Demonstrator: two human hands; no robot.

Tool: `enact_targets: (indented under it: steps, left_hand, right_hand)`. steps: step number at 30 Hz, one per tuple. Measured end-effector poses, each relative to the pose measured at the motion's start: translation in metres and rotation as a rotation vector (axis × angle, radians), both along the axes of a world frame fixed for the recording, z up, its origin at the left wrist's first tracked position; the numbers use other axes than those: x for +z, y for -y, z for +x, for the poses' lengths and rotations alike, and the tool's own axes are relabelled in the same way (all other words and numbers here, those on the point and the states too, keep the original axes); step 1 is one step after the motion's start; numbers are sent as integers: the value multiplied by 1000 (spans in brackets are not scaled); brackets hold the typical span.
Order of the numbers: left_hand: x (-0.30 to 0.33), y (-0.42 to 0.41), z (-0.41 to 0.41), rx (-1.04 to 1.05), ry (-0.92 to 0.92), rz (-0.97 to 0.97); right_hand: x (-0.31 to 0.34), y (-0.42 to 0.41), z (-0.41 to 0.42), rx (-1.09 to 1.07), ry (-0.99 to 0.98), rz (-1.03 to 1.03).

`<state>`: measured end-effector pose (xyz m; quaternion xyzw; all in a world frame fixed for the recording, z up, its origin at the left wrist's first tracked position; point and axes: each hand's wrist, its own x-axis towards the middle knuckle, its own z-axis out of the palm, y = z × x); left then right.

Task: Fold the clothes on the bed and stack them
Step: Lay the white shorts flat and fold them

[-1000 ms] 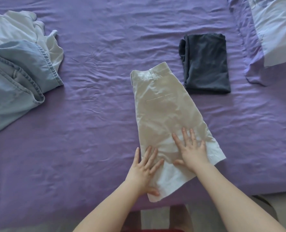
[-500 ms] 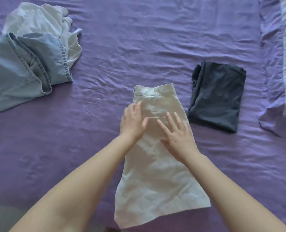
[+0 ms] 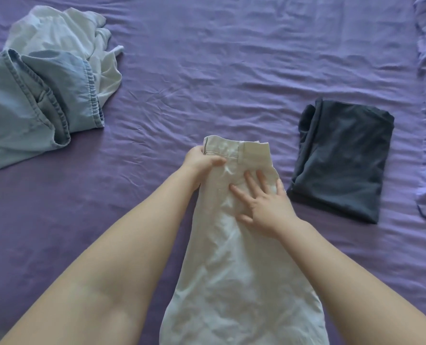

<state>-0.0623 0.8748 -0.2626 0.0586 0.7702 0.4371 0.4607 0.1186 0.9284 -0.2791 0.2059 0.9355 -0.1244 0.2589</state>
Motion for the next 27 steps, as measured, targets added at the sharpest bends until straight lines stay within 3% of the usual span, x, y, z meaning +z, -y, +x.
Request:
enact_targets:
  steps: [3, 6, 9, 13, 17, 23, 27]
  left_hand:
    - [24, 7, 13, -29, 31, 120]
    - [55, 24, 33, -198, -6, 190]
    - [81, 52, 53, -525, -211, 189]
    - [99, 89, 75, -1021, -649, 148]
    - [98, 130, 96, -1134, -881, 295]
    - [74, 184, 144, -1253, -1057, 318]
    - [47, 217, 163, -1305, -1163, 340]
  right_hand:
    - [16, 0, 11, -128, -170, -133]
    - [42, 11, 31, -545, -593, -262]
    - [67, 23, 50, -540, -872, 2]
    - [99, 35, 68, -152, -750, 241]
    - [98, 63, 89, 114, -630, 275]
    - [67, 124, 135, 80, -702, 220]
    - [46, 157, 159, 79, -645, 225]
